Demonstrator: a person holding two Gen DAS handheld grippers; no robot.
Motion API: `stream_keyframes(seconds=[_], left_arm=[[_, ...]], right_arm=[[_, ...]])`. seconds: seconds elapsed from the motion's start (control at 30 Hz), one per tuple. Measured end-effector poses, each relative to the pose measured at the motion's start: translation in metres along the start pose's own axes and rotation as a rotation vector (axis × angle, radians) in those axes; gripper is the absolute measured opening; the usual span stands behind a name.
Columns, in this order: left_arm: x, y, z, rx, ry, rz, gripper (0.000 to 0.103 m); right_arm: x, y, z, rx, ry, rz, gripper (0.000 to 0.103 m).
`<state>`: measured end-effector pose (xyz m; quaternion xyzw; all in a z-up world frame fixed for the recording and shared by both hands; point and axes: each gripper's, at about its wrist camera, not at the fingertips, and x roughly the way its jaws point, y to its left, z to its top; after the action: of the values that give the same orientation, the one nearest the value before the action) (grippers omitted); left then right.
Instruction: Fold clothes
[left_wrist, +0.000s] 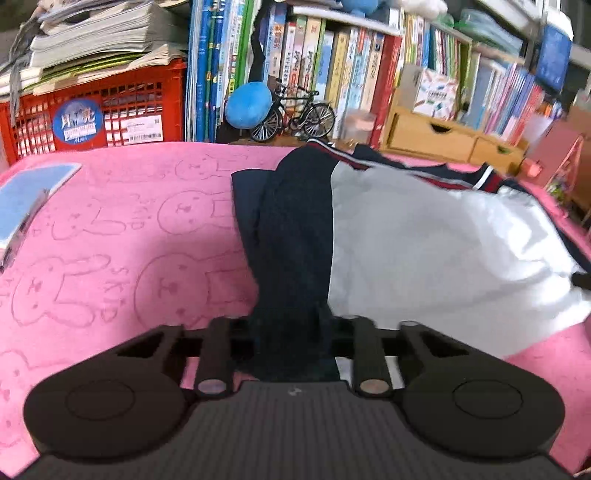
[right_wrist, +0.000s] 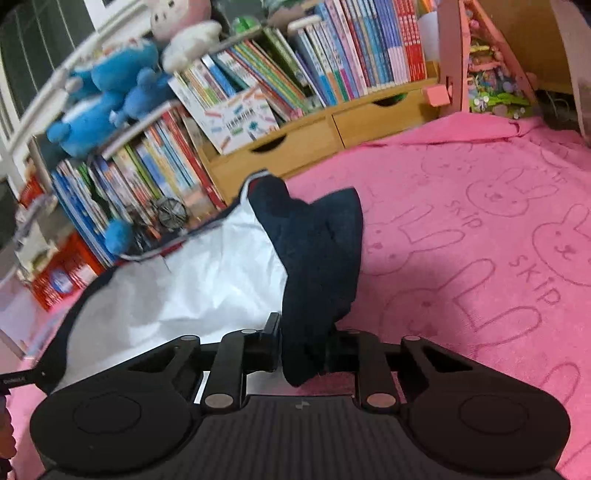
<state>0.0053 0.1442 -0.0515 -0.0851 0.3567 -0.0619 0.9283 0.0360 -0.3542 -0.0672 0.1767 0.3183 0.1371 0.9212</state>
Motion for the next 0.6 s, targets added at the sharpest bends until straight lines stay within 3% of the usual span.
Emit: stream_keyframes(seconds=[0.2, 0.27, 0.33, 0.4, 0.47, 0.53, 0.57, 0.6], left_arm=[[-0.041, 0.014, -0.015, -0.069, 0.014, -0.146, 0.019], [-0.055, 0.015, -0.026, -0.042, 0.024, -0.170, 0.021], [-0.068, 0.018, -0.035, -0.016, 0.032, -0.126, 0.026], [-0.077, 0.021, -0.036, -0.007, 0.020, -0.064, 0.038], [-0.076, 0.018, -0.028, -0.001, -0.008, -0.057, 0.061], [-0.074, 0.014, -0.019, 0.005, -0.036, -0.049, 0.075], [-0.074, 0.012, -0.015, 0.008, -0.050, -0.045, 0.086], [-0.073, 0.010, -0.011, 0.011, -0.064, -0.041, 0.089]], right_arm=[[-0.033, -0.013, -0.008, -0.006, -0.004, 0.043, 0.021], [-0.040, -0.017, -0.013, -0.045, 0.019, 0.023, 0.027], [-0.045, -0.020, -0.018, -0.115, 0.040, -0.044, 0.042], [-0.051, -0.019, -0.019, -0.177, 0.015, -0.102, 0.069], [-0.058, -0.014, -0.015, -0.220, -0.037, -0.122, 0.074], [-0.056, -0.003, -0.009, -0.264, -0.074, -0.093, 0.090], [-0.051, 0.003, -0.008, -0.292, -0.082, -0.083, 0.091], [-0.044, 0.010, -0.008, -0.325, -0.077, -0.081, 0.091]])
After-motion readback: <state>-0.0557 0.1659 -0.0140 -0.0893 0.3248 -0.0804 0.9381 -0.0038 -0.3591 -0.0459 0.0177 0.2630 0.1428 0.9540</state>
